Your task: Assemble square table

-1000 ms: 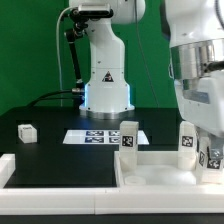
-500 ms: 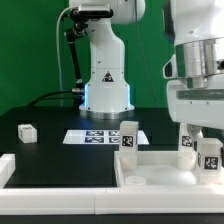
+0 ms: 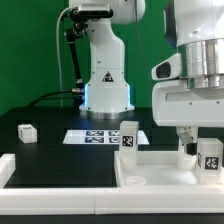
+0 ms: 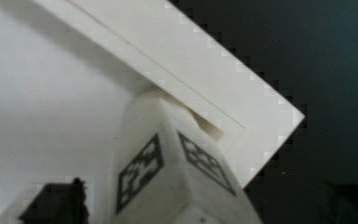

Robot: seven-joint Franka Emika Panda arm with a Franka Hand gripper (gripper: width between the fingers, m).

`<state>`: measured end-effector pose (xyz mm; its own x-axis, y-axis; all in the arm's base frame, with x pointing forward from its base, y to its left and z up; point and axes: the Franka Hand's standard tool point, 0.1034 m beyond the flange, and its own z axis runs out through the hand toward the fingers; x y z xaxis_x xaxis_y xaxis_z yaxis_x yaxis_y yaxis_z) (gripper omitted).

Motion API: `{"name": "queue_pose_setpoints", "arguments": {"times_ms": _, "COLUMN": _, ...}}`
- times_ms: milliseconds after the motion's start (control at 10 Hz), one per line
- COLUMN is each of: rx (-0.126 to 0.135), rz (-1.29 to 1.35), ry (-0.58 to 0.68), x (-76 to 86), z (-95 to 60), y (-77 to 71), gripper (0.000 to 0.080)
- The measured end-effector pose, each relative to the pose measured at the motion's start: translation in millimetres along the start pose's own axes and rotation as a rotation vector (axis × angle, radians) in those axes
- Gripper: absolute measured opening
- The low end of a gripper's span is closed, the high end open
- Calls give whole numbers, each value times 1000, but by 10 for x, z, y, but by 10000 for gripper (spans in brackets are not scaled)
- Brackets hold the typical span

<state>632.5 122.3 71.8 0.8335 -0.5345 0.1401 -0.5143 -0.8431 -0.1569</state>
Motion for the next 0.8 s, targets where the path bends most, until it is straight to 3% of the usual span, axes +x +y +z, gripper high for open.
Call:
{"name": "queue_pose_setpoints", "arguments": {"times_ms": 200, "rx": -24, "rz": -348, "ry": -21, "x": 10, "z": -23, "y": -6, "gripper": 649}}
{"name": "queue_pose_setpoints", "arguments": {"times_ms": 300, "rx": -24, "rz": -345, "ry": -16, "x": 19, "z": -19, "y": 1, "gripper": 649}}
{"name": "queue_pose_setpoints", "arguments": {"times_ms": 400, "rx": -25, "rz": -333, "ry": -16, "x": 18, "z": -16, "y": 3, "gripper": 516}}
{"name": "queue_pose_setpoints", "arguments": {"times_ms": 500, "rx": -25, "rz": -320, "ry": -16, "x": 18, "z": -15, "y": 4, "gripper": 516}}
{"name": "queue_pose_setpoints", "arguments": {"times_ms": 600, "rx": -25, "rz": -279, "ry": -16, "x": 17, "z": -14, "y": 5, "gripper": 374}}
{"name": "queue_pose_setpoints", "arguments": {"times_ms": 700, "rx": -31, "rz": -205, "ry": -16, "x": 30, "z": -8, "y": 44, "gripper": 294}}
{"name": "queue_pose_setpoints", "arguments": {"times_ms": 800, "rx": -33, "rz": -136, "ry": -14, "x": 37, "z": -8, "y": 53, "gripper": 294}}
